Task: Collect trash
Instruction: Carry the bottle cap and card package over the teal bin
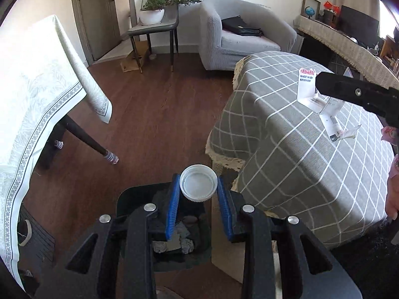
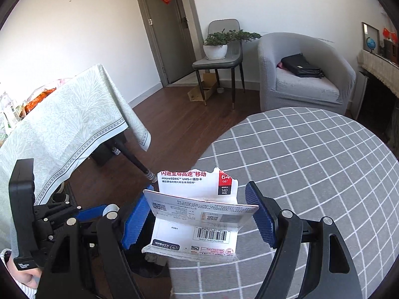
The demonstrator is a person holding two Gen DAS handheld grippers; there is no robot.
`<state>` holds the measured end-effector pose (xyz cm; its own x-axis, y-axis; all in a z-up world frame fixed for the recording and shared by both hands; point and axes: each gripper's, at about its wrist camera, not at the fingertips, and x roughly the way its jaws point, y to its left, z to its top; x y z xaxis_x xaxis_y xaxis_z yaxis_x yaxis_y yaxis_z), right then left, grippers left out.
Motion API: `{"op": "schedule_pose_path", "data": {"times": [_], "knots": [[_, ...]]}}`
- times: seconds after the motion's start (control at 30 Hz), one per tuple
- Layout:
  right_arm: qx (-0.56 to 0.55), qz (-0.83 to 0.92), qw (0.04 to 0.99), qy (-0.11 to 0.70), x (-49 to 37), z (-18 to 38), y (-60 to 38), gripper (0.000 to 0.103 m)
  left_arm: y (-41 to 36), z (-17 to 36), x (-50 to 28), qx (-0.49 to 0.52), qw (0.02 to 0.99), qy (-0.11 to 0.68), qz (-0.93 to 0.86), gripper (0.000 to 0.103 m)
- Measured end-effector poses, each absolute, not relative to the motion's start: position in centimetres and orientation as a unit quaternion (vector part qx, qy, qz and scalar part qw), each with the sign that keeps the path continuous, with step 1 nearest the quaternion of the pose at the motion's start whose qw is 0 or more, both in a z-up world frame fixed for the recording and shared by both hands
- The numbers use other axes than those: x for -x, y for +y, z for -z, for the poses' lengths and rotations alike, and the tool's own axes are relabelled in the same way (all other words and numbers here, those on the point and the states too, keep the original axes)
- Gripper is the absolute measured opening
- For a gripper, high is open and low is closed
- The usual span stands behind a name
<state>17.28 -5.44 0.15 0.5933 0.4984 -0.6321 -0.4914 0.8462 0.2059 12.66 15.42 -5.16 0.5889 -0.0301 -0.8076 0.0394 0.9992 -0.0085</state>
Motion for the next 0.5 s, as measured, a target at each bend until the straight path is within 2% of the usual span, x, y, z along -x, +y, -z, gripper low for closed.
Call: {"op": "schedule_pose_path", "data": {"times": [0.5], "knots": [[0.038,-0.35,0.853,0.385,-16.2,3.3,6.1,0.077,24.0,11.8,-10.9,0.012,0.855,0.517,-0.037,0.033]]}}
